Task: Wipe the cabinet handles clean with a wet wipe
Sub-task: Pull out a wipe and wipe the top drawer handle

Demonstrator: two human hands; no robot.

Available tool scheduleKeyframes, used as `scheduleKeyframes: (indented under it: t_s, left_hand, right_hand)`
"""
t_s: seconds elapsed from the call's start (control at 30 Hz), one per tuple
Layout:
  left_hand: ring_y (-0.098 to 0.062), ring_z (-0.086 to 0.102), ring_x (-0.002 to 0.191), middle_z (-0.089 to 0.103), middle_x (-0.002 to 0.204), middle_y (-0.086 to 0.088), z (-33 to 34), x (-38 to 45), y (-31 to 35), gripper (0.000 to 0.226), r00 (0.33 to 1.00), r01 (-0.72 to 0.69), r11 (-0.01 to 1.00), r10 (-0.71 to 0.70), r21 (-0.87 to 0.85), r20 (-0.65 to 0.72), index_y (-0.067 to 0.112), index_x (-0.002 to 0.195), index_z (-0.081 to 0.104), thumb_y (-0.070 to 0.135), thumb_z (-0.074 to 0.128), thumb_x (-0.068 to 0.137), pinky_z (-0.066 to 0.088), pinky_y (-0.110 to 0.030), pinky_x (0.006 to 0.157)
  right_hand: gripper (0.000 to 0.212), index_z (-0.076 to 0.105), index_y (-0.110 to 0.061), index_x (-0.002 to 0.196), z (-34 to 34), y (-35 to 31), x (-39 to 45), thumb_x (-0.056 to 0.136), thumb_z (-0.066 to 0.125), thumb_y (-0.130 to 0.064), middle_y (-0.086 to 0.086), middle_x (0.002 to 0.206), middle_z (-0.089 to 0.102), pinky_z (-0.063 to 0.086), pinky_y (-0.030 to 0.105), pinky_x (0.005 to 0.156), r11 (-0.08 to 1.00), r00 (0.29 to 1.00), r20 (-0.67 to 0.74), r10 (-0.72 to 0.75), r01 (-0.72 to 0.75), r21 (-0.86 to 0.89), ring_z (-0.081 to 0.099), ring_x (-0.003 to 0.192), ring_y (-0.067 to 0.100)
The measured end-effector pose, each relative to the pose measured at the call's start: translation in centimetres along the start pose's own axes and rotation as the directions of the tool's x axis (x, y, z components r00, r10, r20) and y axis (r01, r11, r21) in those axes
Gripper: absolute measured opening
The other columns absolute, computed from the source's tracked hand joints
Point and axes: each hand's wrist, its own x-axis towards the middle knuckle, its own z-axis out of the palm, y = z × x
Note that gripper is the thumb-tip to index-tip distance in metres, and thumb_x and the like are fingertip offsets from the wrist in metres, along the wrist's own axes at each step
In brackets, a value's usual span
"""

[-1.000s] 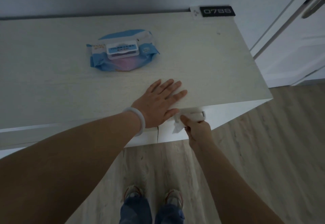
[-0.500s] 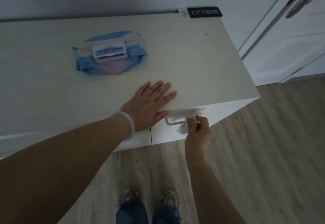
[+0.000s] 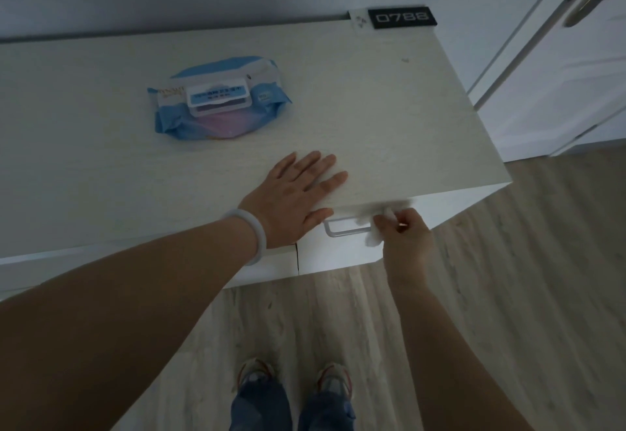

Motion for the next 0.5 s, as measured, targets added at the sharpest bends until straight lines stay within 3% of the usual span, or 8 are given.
scheduleKeyframes:
  t_s: [0.1,0.2,0.27,0.33,0.4,0.5]
  left_hand:
    - [-0.026,0.014,0.151,0.012,0.164,-0.005,-0.1,-0.1,0.1,0.063,1.000,0.002,1.000,-0.002,0.004,-0.007,0.027,0.156,0.015,0.053,0.018,0.099,0.016,-0.050,0.120]
    - [-0.026,0.013,0.151,0.012,0.164,-0.005,0.0,-0.1,0.1,0.063,1.000,0.002,1.000,-0.002,-0.002,-0.009,0.027,0.156,0.015,0.054,0.019,0.099,0.016,-0.050,0.120]
    - [-0.026,0.012,0.151,0.010,0.164,-0.005,0.0,-0.1,0.1,0.064,1.000,0.000,1.000,0.000,-0.004,-0.003,0.027,0.156,0.013,0.054,0.017,0.099,0.016,-0.050,0.120]
    - [-0.025,0.009,0.151,0.008,0.164,-0.004,0.0,0.0,0.1,0.064,1.000,0.002,1.000,-0.002,-0.009,0.004,0.027,0.157,0.011,0.055,0.016,0.099,0.015,-0.050,0.120]
    - [-0.025,0.007,0.152,0.006,0.165,-0.004,-0.1,0.0,0.1,0.064,1.000,0.002,1.000,-0.002,-0.015,0.011,0.028,0.157,0.009,0.055,0.013,0.098,0.014,-0.050,0.120]
    - [-0.024,0.004,0.152,0.003,0.165,-0.004,-0.1,0.0,0.1,0.065,1.000,0.003,1.000,-0.003,-0.017,0.020,0.028,0.157,0.007,0.055,0.010,0.098,0.012,-0.050,0.121]
  right_hand:
    - [0.009,0.060,-0.015,0.080,0.2,-0.5,0.4,0.083,0.068,-0.013,-0.002,0.092,0.051,0.039,0.007,0.058,0.987,0.996,-0.017,-0.091,0.087,-0.138,0.053,0.071,0.007]
    - [0.007,0.063,-0.009,0.081,0.5,0.7,-0.5,0.088,0.065,-0.012,0.003,0.092,0.052,0.039,0.020,0.067,0.970,0.988,-0.035,-0.149,0.139,-0.197,0.049,0.069,0.006]
    - [0.011,0.069,-0.003,0.094,0.5,1.8,-1.6,0.091,0.062,-0.012,0.004,0.094,0.051,0.038,0.016,0.068,0.945,0.974,-0.015,-0.225,0.215,-0.245,0.047,0.071,0.007]
    - [0.018,0.070,-0.005,0.107,0.9,2.3,-2.7,0.093,0.061,-0.010,0.001,0.093,0.050,0.042,0.013,0.069,0.909,0.951,0.060,-0.305,0.309,-0.279,0.047,0.074,0.003]
    - [0.023,0.070,-0.007,0.114,1.3,2.1,-3.4,0.092,0.062,-0.010,-0.005,0.088,0.050,0.049,0.019,0.073,0.885,0.921,0.180,-0.346,0.384,-0.265,0.050,0.074,0.001]
    - [0.023,0.073,-0.014,0.111,0.6,1.4,-2.3,0.088,0.068,-0.016,-0.012,0.080,0.055,0.050,0.021,0.071,0.914,0.929,0.256,-0.267,0.328,-0.238,0.055,0.069,0.003]
